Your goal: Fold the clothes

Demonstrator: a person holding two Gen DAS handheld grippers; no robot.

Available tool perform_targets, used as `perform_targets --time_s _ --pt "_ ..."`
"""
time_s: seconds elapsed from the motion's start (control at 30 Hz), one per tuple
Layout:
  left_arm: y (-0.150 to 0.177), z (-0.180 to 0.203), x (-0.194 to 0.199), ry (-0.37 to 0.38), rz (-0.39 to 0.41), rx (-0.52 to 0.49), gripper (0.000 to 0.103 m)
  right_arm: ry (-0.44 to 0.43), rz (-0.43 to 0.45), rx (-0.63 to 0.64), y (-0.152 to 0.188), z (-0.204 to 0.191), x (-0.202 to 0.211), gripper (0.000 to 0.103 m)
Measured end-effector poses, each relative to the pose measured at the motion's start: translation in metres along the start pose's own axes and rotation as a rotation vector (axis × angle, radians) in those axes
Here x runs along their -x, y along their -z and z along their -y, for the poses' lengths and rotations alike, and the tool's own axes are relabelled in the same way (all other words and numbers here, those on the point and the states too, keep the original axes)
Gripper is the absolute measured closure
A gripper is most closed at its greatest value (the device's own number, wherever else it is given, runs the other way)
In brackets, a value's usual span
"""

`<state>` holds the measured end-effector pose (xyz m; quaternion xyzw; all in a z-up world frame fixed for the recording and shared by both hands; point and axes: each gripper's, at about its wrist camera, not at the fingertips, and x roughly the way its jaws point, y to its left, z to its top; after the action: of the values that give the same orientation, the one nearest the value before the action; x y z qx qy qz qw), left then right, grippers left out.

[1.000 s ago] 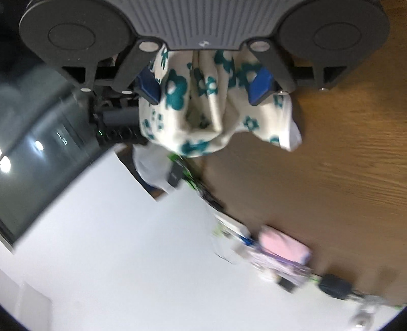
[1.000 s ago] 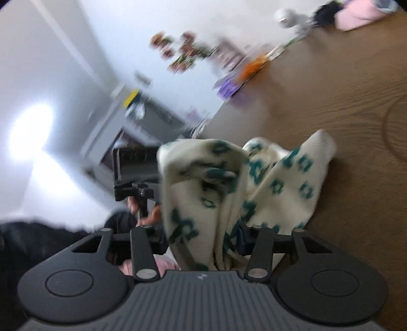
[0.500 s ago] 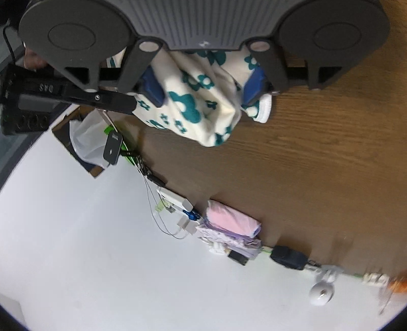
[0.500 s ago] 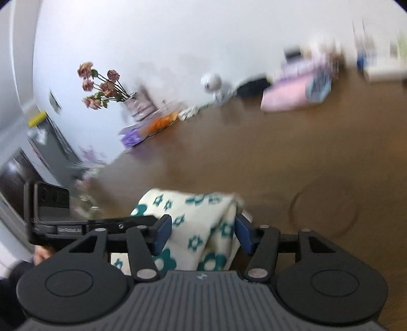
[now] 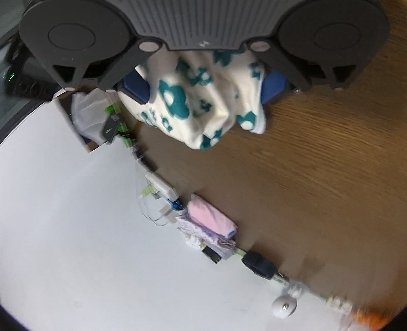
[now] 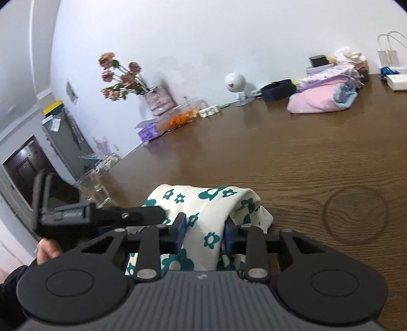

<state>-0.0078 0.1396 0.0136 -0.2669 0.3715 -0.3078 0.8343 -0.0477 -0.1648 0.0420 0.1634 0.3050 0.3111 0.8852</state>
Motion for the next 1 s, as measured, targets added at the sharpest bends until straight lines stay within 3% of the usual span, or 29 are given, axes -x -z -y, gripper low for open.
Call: perform_targets --time_s 0.17,0.2,0.27,0.33,0.4,0.47,0.53,0.6,0.63,0.67,0.7,0.73,0.8,0.87,1.0 --pt "-0.006 -0.003 -0.006 0.020 -0.011 0.006 0.014 -0.029 -0.025 0.001 0.001 -0.003 -0.009 0.073" --pt "-0.006 -0.003 -0.009 0.020 -0.014 0.006 0.019 -0.026 -0.030 -0.001 0.001 -0.004 -0.012 0.073" --pt "-0.007 -0.004 -0.013 0.015 -0.021 0.004 0.039 -0.021 -0.043 -0.004 0.002 -0.005 -0.018 0.073" --pt "-0.008 -0.005 -0.017 0.005 -0.028 -0.004 0.045 -0.013 -0.059 -0.011 0.005 -0.003 -0.025 0.073" --pt "-0.010 -0.003 -0.016 -0.010 -0.039 -0.023 0.044 -0.003 -0.057 -0.031 0.007 0.001 -0.027 0.072" --pt "-0.012 0.001 -0.011 -0.048 -0.027 -0.049 0.029 0.001 -0.057 -0.046 0.008 0.004 -0.028 0.067" --pt "-0.015 0.007 0.006 -0.093 0.043 -0.073 0.027 0.026 -0.053 -0.028 0.008 0.002 -0.027 0.062" --pt "-0.015 0.018 0.029 -0.088 0.130 -0.118 0.030 0.050 -0.049 -0.009 0.008 -0.002 -0.027 0.062" --pt "-0.012 0.028 0.034 -0.093 0.162 -0.140 0.042 0.058 -0.048 0.002 0.009 -0.004 -0.027 0.062" --pt "-0.009 0.040 0.038 -0.098 0.192 -0.163 0.063 0.062 -0.048 0.013 0.008 -0.006 -0.028 0.062" --pt "-0.002 0.050 0.029 -0.146 0.177 -0.214 0.074 0.067 -0.048 0.024 0.008 -0.008 -0.029 0.062" --pt "0.004 0.060 0.020 -0.198 0.158 -0.267 0.093 0.070 -0.049 0.034 0.007 -0.010 -0.030 0.062" --pt "0.016 0.072 0.003 -0.297 0.138 -0.350 0.099 0.075 -0.048 0.048 0.005 -0.012 -0.029 0.062" --pt "0.025 0.065 -0.003 -0.342 0.145 -0.342 0.100 0.110 -0.024 0.048 0.005 -0.012 -0.019 0.068" --pt "0.040 0.061 -0.006 -0.351 0.192 -0.392 0.100 0.221 -0.016 0.073 0.005 -0.010 -0.003 0.081"
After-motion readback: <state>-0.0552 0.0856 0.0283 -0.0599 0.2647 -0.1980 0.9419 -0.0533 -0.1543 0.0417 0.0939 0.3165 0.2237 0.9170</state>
